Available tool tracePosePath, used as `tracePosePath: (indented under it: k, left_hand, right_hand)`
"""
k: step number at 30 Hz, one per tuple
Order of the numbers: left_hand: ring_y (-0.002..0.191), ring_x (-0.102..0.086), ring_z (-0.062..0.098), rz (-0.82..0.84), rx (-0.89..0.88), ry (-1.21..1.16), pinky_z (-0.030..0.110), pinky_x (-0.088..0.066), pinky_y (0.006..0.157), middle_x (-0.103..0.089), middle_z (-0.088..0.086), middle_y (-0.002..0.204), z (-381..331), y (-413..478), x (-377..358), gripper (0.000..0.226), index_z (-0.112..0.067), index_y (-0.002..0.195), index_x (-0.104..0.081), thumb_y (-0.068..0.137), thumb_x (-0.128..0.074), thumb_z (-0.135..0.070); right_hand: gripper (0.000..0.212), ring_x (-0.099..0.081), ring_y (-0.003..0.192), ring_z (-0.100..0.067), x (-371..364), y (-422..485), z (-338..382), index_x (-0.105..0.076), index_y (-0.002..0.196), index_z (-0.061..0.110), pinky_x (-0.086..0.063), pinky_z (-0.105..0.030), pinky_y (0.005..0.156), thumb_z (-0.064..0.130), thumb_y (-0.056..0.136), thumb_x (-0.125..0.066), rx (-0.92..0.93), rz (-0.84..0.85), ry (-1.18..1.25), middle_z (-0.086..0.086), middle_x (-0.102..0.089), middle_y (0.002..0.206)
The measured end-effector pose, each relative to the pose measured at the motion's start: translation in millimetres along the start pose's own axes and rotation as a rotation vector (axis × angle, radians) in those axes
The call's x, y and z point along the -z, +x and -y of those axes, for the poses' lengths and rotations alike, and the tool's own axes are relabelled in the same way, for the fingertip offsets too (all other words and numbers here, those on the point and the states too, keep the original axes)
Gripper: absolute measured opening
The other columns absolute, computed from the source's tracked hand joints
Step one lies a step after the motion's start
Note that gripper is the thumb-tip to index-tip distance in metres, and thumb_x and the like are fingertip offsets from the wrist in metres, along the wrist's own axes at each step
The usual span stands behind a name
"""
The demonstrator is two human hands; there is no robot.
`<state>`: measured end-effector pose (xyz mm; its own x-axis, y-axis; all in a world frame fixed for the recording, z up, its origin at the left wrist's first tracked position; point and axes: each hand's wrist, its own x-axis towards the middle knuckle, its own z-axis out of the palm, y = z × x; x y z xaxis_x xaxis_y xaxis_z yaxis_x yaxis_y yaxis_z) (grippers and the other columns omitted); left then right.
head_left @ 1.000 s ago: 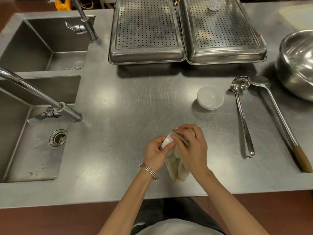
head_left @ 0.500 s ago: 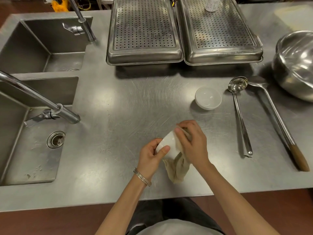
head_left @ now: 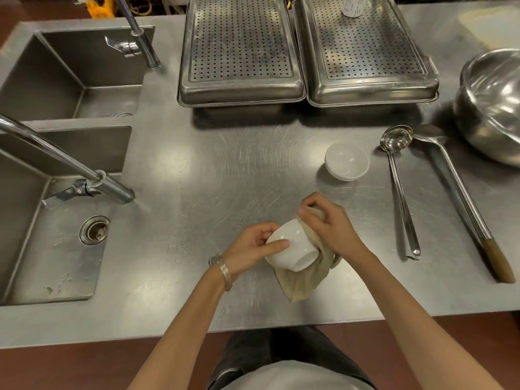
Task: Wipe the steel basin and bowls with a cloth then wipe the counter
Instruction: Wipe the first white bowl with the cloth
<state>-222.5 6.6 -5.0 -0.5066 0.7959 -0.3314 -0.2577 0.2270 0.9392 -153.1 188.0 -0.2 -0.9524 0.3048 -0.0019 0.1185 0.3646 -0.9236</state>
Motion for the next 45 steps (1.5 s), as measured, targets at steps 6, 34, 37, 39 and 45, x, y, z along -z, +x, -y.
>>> tracePosePath:
  k: [6, 34, 37, 39, 45]
  left_hand:
    - [0.078, -0.064, 0.003, -0.111, -0.004, 0.0, 0.022, -0.051, 0.073, -0.07, -0.01, 0.081, 4, 8, -12, 0.017, -0.014, 0.094, -0.065, 0.078, -0.069, -0.01]
    - [0.079, -0.063, 0.006, -0.342, -0.147, -0.165, 0.019, -0.051, 0.067, -0.069, -0.008, 0.083, -1, -12, -30, 0.037, -0.016, 0.093, -0.066, 0.061, -0.073, -0.034]
    - [0.083, -0.065, 0.006, -0.338, -0.18, -0.255, 0.018, -0.051, 0.068, -0.071, -0.01, 0.086, -4, -19, -30, 0.037, -0.015, 0.096, -0.064, 0.064, -0.071, -0.03]
    - [0.087, -0.064, 0.007, -0.339, -0.165, -0.29, 0.018, -0.051, 0.07, -0.071, -0.009, 0.09, -7, -17, -26, 0.039, -0.016, 0.1, -0.064, 0.064, -0.072, -0.031]
    - [0.085, -0.064, 0.009, -0.319, -0.179, -0.273, 0.02, -0.051, 0.069, -0.07, -0.006, 0.088, -9, -14, -24, 0.04, -0.014, 0.099, -0.064, 0.064, -0.07, -0.033]
  right_hand:
    - [0.021, -0.056, 0.074, -0.007, -17, -3, 3, -0.059, 0.087, 0.023, -0.048, -0.028, 0.06, 0.042, 0.085, -0.05, 0.231, -0.097, -0.391, 0.012, -0.057, 0.088]
    - [0.013, -0.059, 0.09, -0.006, -15, -5, 4, -0.065, 0.091, 0.023, -0.045, -0.021, 0.08, 0.028, 0.088, -0.054, 0.134, -0.274, -0.007, 0.005, -0.063, 0.095]
    - [0.015, -0.062, 0.091, -0.014, -11, -1, 5, -0.063, 0.09, 0.028, -0.05, -0.031, 0.081, 0.035, 0.087, -0.05, -0.018, -0.342, 0.198, 0.003, -0.066, 0.093]
    - [0.015, -0.06, 0.092, -0.011, -14, -6, 12, -0.062, 0.091, 0.027, -0.048, -0.025, 0.081, 0.035, 0.088, -0.049, 0.033, -0.359, 0.145, 0.004, -0.065, 0.095]
    - [0.021, -0.058, 0.094, -0.003, -14, -14, 21, -0.064, 0.098, 0.021, -0.047, -0.018, 0.078, 0.036, 0.087, -0.054, 0.242, -0.276, -0.221, 0.011, -0.063, 0.103]
